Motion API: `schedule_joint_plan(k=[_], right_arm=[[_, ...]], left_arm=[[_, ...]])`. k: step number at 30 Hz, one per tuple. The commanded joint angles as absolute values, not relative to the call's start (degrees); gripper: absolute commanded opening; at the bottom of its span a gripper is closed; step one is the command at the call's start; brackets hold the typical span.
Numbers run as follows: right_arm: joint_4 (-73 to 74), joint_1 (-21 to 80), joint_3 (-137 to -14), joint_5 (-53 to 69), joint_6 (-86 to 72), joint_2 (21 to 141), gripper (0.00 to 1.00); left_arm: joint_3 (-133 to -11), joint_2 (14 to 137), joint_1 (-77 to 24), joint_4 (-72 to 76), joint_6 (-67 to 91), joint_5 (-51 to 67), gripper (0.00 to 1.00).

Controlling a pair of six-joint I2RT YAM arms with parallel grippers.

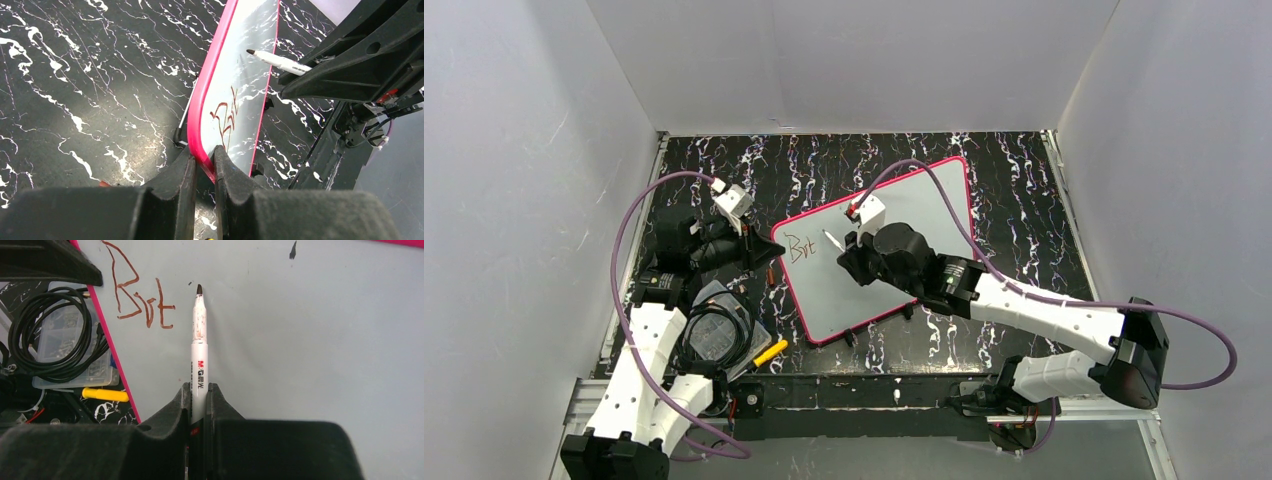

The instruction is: Write a sentence on the whiteboard

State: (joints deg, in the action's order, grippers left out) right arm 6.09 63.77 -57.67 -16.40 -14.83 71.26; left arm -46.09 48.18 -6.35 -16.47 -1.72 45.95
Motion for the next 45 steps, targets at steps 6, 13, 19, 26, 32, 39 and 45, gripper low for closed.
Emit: schedule_joint_plan(k=[6,13,19,26,32,39,45], right_arm=[[7.0,64.1,-62.5,-18.8,-16.2,74.9,0.01],[7.1,64.2,-63.3,-18.5,-15.7,76.0,0.01],[6.6,65.0,-61.6,-18.0,-16.0,74.1,0.01],[6.2,66.3,-58.7,-18.3,-16.0,71.3,0.01],[8.0,66.4,-59.6,-20.1,-16.9,73.9,0.01],[8.1,66.4,-60.8,-23.1,-16.9,75.2,0.01],[6.8,66.4,-61.9,-21.8,-14.7,76.0,0.01]], left_arm=[[-45.2,47.9,-7.0,-20.0,-6.9,43.2,0.0],[-45.2,47.7,-7.0,-20.0,-6.8,43.1,0.0],[-45.4,48.0,-7.0,-20.1,-6.9,42.8,0.0],[-45.5,48.1,-7.0,-20.1,-6.9,42.8,0.0],[-45.5,48.2,-7.0,-20.1,-6.8,42.9,0.0],[-45.4,48.0,-7.0,-20.1,-6.9,43.0,0.0],[-45.4,47.8,-7.1,-20.1,-6.8,43.0,0.0]])
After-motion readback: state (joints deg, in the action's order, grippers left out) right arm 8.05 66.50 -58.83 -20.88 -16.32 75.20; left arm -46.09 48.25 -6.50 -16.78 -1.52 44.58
